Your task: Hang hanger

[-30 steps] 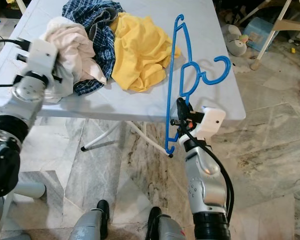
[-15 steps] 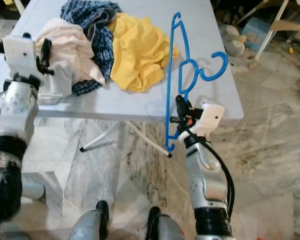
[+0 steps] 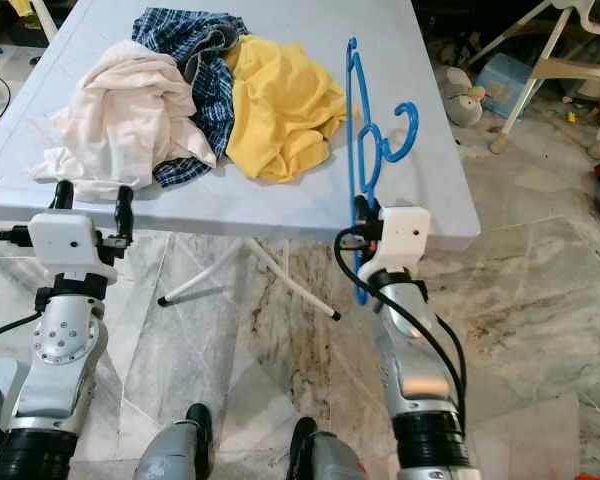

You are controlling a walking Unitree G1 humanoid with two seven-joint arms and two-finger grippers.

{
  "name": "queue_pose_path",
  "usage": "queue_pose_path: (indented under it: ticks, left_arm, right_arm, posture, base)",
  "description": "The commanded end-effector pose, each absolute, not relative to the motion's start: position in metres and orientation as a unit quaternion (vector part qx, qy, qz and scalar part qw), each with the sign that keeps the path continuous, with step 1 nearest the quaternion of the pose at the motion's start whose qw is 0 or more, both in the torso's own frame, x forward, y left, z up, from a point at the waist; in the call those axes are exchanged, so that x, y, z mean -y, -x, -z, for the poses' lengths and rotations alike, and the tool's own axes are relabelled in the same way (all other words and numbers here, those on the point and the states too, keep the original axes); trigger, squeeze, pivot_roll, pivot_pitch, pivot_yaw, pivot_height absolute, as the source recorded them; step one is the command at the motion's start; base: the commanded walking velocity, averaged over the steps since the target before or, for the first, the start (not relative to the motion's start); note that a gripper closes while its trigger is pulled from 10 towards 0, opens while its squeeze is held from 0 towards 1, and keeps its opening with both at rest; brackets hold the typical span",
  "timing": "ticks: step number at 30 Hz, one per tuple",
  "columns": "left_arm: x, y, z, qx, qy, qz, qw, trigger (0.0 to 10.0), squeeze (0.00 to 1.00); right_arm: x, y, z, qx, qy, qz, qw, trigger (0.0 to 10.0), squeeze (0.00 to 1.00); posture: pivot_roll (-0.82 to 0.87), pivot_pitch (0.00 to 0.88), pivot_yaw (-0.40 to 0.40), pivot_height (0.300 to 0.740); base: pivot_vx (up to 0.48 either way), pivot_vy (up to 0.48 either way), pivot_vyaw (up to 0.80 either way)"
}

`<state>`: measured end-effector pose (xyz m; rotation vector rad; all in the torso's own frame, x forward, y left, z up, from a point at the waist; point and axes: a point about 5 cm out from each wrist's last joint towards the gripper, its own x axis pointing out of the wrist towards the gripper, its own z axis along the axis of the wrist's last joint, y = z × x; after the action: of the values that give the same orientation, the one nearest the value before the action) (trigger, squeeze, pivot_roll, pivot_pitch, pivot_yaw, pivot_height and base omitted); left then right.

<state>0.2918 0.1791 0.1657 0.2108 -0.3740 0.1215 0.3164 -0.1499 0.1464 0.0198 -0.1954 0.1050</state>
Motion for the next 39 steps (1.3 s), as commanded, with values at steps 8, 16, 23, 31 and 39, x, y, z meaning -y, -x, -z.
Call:
queue_pose_path:
  ticks: [8, 16, 23, 31, 39]
  left_arm:
    - [-0.172, -0.283, -0.145, 0.109, -0.098, -0.035, 0.989, 10.0, 0.00]
    - [-0.160, -0.281, -0.142, 0.082, -0.071, 0.007, 0.994, 10.0, 0.00]
    - [-0.155, -0.283, -0.140, 0.061, -0.081, -0.011, 0.995, 10.0, 0.00]
    - [-0.158, -0.281, -0.140, 0.053, -0.088, -0.021, 0.994, 10.0, 0.00]
    - [-0.160, -0.276, -0.135, 0.036, -0.095, -0.034, 0.994, 10.0, 0.00]
  right_arm:
    - [0.157, -0.309, -0.140, 0.086, 0.010, -0.036, 0.996, 10.0, 0.00]
    - [0.184, -0.300, -0.144, 0.100, 0.012, 0.051, 0.994, 10.0, 0.00]
    - [0.185, -0.299, -0.139, 0.086, 0.001, 0.054, 0.995, 10.0, 0.00]
    - [0.178, -0.307, -0.141, 0.078, -0.019, 0.041, 0.996, 10.0, 0.00]
    - [0.175, -0.309, -0.138, 0.069, -0.025, 0.033, 0.997, 10.0, 0.00]
  posture:
    - [0.16, 0.208, -0.073, 0.740]
    - [0.14, 0.242, -0.067, 0.740]
    - [0.15, 0.250, -0.071, 0.740]
    - [0.17, 0.258, -0.083, 0.740]
    - [0.19, 0.270, -0.087, 0.740]
  base:
    - [0.000, 0.000, 0.00]
    - [0.000, 0.000, 0.00]
    - [0.000, 0.000, 0.00]
    - [0.000, 0.000, 0.00]
    - [-0.063, 0.000, -0.55]
